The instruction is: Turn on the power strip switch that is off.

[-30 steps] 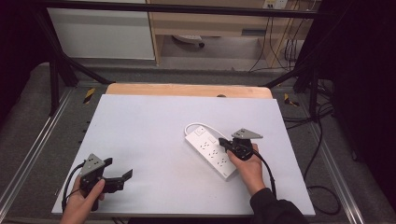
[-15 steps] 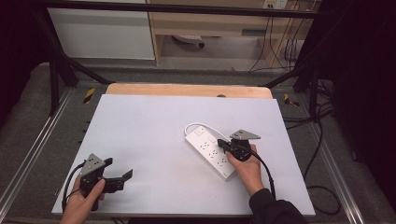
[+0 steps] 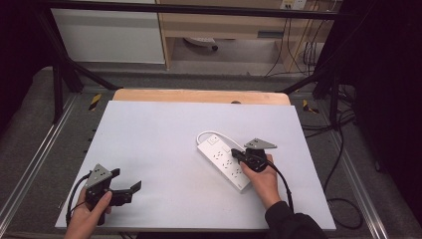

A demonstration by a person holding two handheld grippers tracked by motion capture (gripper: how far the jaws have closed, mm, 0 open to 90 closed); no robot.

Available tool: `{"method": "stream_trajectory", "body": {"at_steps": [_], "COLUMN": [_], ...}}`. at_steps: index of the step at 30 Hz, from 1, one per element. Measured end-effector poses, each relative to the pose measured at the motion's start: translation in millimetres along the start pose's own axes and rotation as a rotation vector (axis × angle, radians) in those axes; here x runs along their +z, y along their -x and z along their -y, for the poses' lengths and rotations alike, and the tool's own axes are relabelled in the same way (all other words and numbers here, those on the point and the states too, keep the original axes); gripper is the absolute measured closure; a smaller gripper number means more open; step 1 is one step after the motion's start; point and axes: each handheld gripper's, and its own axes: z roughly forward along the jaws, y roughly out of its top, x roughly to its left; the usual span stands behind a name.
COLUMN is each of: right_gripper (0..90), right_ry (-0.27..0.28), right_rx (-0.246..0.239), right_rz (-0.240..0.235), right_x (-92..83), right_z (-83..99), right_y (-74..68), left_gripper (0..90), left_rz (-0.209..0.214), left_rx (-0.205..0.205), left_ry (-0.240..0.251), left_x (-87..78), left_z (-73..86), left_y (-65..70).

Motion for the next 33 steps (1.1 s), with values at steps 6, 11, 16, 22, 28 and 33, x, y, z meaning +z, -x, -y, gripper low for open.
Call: {"method": "stream_trajectory", "body": {"at_steps": [6, 11, 16, 22, 28, 33], "right_gripper": [90.0, 90.0, 90.0, 90.0, 90.0, 90.0], "right_ry": [-0.004, -0.005, -0.004, -0.002, 0.000, -0.001], "right_rx": [0.000, -0.001, -0.001, -0.003, -0.013, -0.007], "right_rz": [0.000, -0.002, 0.002, 0.003, 0.003, 0.003], "right_x": [0.9, 1.0, 1.2, 1.4, 1.6, 1.7], "right_z": [0.4, 0.3, 0.4, 0.6, 0.8, 0.8], "right_y": [-0.1, -0.3, -0.5, -0.6, -1.3, -1.4], "left_gripper": [6.2, 6.2, 6.2, 6.2, 6.2, 6.2], "left_rz": [0.000, 0.001, 0.000, 0.001, -0.001, 0.000], "left_rx": [-0.001, 0.000, 0.000, -0.001, 0.001, 0.001], "left_ry": [0.000, -0.001, -0.001, -0.001, -0.004, -0.003], "left_x": [0.0, 0.1, 0.1, 0.3, 0.5, 0.5], "left_z": [0.1, 0.0, 0.1, 0.1, 0.2, 0.2], "left_y": [-0.1, 0.0, 0.0, 0.2, 0.4, 0.3]}}
